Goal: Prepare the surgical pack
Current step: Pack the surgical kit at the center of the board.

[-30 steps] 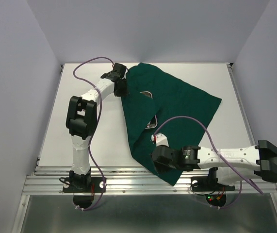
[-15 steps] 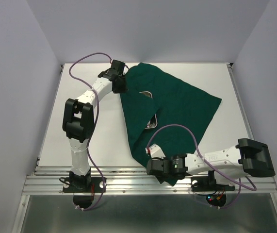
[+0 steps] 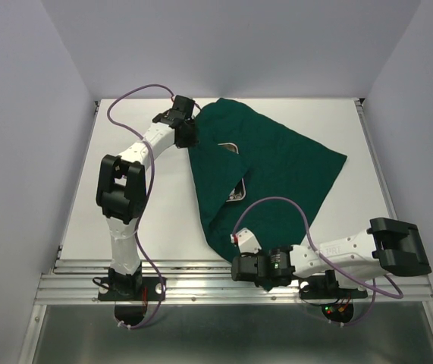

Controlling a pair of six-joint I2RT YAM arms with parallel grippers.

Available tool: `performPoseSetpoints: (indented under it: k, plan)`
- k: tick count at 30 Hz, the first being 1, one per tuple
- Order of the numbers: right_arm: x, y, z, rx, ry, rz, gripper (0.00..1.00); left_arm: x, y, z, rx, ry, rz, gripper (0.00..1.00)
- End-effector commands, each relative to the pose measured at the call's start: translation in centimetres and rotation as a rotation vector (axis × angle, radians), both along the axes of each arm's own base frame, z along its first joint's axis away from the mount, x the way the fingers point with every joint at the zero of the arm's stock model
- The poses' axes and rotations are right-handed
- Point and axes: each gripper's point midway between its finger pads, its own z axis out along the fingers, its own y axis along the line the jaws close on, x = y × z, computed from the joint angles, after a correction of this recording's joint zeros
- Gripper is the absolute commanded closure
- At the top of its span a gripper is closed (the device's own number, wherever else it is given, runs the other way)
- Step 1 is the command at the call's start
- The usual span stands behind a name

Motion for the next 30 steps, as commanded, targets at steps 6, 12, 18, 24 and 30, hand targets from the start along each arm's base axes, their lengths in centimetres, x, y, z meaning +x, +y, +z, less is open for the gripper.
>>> performPoseSetpoints:
  k: [6,12,18,24,30]
  plan:
    - [2.0,-0.1,2.3,-0.021,-0.128,-0.027,0.99,-0.5,0.7,1.6,0.003,-0.035,0.016,1.0]
    - [5.7,0.3,10.3,0.158,-0.349,-0.118,0.99,-1.0,2.5,0.2,0.008,0.003,0.05,1.0]
    - [9.0,1.7,15.3,0.205,-0.48,-0.134,0.99,-2.2,3.6,-2.0,0.037,0.049,0.116,1.0]
    - [10.1,3.4,14.9,0.207,-0.475,-0.095,0.99,-3.4,6.0,-3.7,0.083,0.044,0.225,1.0]
    - [10.6,4.0,15.1,0.218,-0.48,-0.088,0.99,-3.5,3.5,-7.2,0.001,0.137,0.143,1.0]
